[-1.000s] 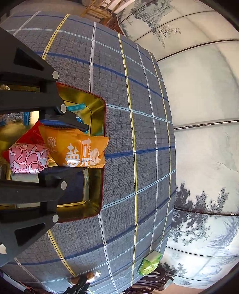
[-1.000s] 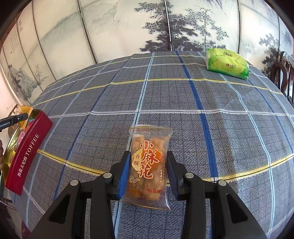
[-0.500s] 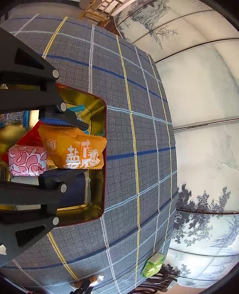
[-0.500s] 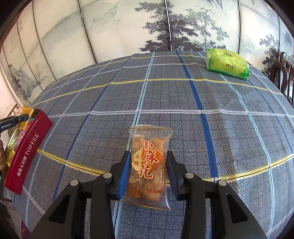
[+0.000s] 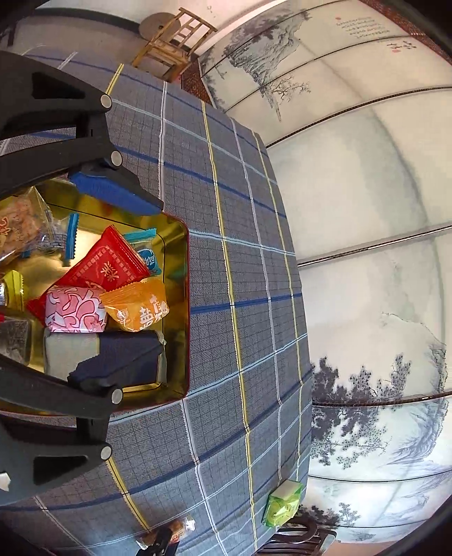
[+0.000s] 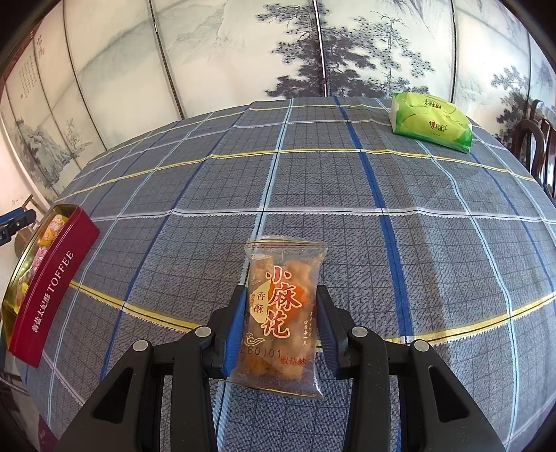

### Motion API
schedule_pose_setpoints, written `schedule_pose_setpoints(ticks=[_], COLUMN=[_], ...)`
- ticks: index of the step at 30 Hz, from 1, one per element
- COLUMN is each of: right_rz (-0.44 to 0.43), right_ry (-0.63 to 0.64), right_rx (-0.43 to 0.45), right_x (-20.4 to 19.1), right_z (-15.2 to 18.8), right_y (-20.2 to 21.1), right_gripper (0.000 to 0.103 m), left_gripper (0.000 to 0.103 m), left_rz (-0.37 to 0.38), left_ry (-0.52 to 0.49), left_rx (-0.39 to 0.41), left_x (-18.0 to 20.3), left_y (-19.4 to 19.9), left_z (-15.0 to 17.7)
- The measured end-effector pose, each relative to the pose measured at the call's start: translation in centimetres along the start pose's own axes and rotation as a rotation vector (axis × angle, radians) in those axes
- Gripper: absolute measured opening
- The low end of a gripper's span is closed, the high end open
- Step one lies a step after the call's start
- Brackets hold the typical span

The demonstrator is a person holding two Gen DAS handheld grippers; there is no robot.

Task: Organize snacks
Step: 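Lower the orange packet into the tin and open the left tool while the right holds the clear bag, then lift the open left tool out of the tin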

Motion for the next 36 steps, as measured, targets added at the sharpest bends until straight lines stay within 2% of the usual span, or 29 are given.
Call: schedule_pose_setpoints(ticks=[10,15,21,36], right_rz=[-0.010,-0.047,-0.082,-0.198], right_ry=[-0.004,-0.020,-0.007,0.044], right_rx=[-0.004,-0.009,-0.015,-0.017], right_x=[-0.2,-1.2,-3.1,-9.1], right_z=[0.4,1.4,2.7,4.4], right_y=[0.4,1.3,2.5,5.8], right_gripper=[0.039,0.039,0.039,0.039], left_gripper=[0.086,0.088,0.091,0.091], left_rz=[-0.080,-0.070,-0.054,-0.075], left_ry=[0.016,0.026,0.053,0.103], left_rx=[0.096,0.114,0.110,0.070], left_x=[0.5,1.0,1.1,-0.4], left_y=[7.1,9.2,10.1,10.1], left_z=[0.9,1.5,2.5,5.7])
Point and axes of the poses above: each gripper's, at about its wrist camera, not at the fingertips, and y roughly against the way its jaws point, x to its right, z to its underside, the point moved 7 cm from there along -y, roughly the way its jaws point, and after that the axes turned 4 degrees about z, right-handed, at the moved point
